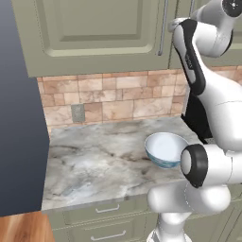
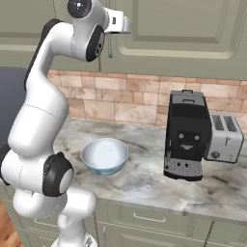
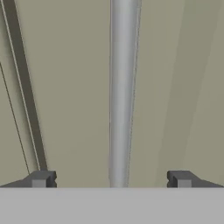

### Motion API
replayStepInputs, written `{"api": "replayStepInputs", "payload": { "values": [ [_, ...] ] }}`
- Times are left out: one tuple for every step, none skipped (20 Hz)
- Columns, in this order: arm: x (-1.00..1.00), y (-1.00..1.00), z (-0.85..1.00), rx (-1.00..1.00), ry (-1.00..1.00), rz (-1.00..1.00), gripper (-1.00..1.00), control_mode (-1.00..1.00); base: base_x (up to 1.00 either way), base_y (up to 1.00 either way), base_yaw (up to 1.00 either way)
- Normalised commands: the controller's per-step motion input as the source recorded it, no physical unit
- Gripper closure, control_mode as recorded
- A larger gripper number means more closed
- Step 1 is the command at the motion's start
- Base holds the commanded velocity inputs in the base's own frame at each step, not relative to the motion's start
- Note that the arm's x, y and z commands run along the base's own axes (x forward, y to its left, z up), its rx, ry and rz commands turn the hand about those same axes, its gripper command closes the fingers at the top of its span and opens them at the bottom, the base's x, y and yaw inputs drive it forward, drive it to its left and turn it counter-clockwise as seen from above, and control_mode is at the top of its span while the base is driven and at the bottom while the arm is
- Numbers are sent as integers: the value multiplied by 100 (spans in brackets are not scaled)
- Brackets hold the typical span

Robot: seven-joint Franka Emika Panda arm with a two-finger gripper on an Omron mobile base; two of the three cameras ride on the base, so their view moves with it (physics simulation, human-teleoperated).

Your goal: Open the cabinet and setup a tea strainer by placing it in the bowl upright.

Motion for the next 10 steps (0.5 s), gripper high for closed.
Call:
{"api": "replayStepInputs", "payload": {
  "values": [
    [39,0,-11,0,0,2,-100,-100,0,0,0],
    [39,0,-11,0,0,1,-100,-100,0,0,0],
    [41,0,-13,0,0,0,100,-100,0,0,0],
    [41,0,-14,0,0,0,100,-100,0,0,0],
    [42,0,-14,0,0,0,100,-100,0,0,0],
    [42,0,-14,0,0,0,100,-100,0,0,0],
    [41,0,-10,0,0,0,100,-100,0,0,0],
    [41,0,-5,0,0,0,100,-100,0,0,0],
    [37,0,-3,0,0,0,100,-100,0,0,0],
    [36,0,-5,0,0,1,100,-100,0,0,0]
  ]
}}
